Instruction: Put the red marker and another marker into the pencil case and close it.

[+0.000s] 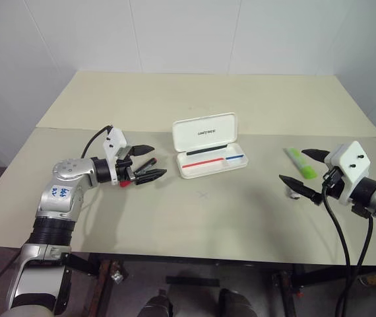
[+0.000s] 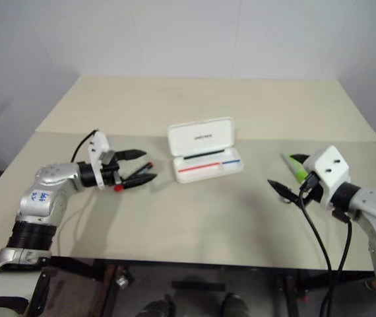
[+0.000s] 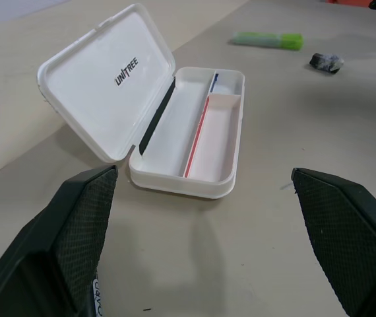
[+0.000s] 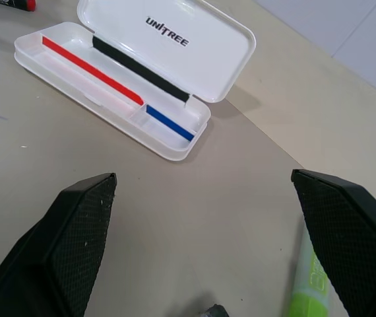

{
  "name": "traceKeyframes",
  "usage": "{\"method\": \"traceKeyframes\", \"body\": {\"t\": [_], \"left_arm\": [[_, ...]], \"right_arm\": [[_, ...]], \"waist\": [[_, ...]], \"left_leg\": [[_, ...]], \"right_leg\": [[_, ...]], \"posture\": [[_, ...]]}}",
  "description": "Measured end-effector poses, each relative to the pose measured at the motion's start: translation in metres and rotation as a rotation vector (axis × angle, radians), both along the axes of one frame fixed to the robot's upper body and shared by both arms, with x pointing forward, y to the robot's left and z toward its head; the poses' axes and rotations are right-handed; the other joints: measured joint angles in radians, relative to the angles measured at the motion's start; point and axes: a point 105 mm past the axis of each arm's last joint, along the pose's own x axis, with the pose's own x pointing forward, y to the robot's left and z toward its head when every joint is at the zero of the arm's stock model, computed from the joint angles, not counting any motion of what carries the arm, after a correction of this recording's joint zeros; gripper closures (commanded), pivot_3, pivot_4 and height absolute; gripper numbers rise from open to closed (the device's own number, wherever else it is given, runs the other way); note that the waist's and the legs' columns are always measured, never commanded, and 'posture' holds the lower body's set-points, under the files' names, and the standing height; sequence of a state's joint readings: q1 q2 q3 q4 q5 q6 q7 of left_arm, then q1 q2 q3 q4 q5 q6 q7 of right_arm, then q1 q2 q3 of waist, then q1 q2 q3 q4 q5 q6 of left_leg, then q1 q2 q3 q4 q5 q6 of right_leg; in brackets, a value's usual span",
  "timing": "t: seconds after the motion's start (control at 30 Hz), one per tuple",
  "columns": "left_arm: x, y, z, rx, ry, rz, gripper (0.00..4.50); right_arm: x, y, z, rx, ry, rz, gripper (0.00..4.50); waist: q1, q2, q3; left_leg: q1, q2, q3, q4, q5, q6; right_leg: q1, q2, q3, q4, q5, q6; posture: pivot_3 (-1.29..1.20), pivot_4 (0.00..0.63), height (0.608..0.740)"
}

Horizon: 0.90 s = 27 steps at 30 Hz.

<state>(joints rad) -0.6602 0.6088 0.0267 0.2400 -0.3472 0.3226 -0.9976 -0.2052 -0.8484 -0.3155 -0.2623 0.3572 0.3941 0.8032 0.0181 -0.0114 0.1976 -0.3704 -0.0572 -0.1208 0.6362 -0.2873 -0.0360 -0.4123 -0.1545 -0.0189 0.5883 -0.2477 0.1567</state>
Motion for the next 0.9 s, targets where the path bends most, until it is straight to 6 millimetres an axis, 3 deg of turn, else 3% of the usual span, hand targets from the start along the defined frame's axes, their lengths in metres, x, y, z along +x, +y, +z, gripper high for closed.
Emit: {"method": "traceKeyframes", "body": {"t": [0.13,0.3,0.57,0.67,0.83,0.9], "left_arm": [[-0.003,0.007,0.002,0.025,0.003,0.005,0.01],[-0.009,0.008,-0.009,0.036,0.022,-0.003,0.01],[-0.011,0.002,-0.006,0.059,0.000,-0.042,0.01],[-0.012,0.000,-0.005,0.070,-0.016,-0.069,0.59],[-0.009,-0.006,-0.002,0.101,-0.046,-0.094,2.20],[-0.006,-0.010,-0.002,0.116,-0.047,-0.105,2.20]], "right_arm": [[0.000,0.004,0.005,0.009,-0.014,0.019,0.00],[0.000,0.009,-0.006,0.034,0.027,0.022,0.00],[0.003,0.016,-0.005,0.037,0.034,0.049,0.00],[0.003,0.026,-0.005,0.034,0.037,0.085,0.00],[0.004,0.043,-0.006,0.055,0.028,0.134,0.00],[0.006,0.049,-0.003,0.056,0.021,0.155,0.00]], "waist": [[-0.004,0.000,0.000],[-0.005,0.000,0.000],[-0.005,0.000,0.000],[-0.008,0.000,0.000],[-0.009,0.000,0.000],[-0.009,0.000,0.000]], "left_leg": [[0.000,0.001,0.000,0.000,0.000,0.000],[0.000,0.001,0.000,0.000,0.000,0.000],[0.000,0.001,0.001,0.002,0.000,0.001],[0.000,0.001,0.001,0.002,0.000,0.001],[0.000,0.001,0.001,0.002,0.000,0.001],[0.000,0.001,0.002,0.003,0.000,0.001]], "right_leg": [[0.000,0.001,0.000,0.000,0.000,0.000],[0.000,0.001,0.001,0.000,0.001,0.000],[0.000,0.002,0.002,-0.001,0.001,-0.001],[0.000,0.002,0.002,-0.001,0.002,-0.001],[0.000,0.002,0.002,-0.001,0.003,0.000],[0.000,0.002,0.003,-0.001,0.003,0.000]], "posture": [[0.00,0.150,0.740],[0.00,0.150,0.740],[0.00,0.150,0.740],[0.00,0.150,0.740],[0.00,0.150,0.740],[0.00,0.150,0.740]]}}
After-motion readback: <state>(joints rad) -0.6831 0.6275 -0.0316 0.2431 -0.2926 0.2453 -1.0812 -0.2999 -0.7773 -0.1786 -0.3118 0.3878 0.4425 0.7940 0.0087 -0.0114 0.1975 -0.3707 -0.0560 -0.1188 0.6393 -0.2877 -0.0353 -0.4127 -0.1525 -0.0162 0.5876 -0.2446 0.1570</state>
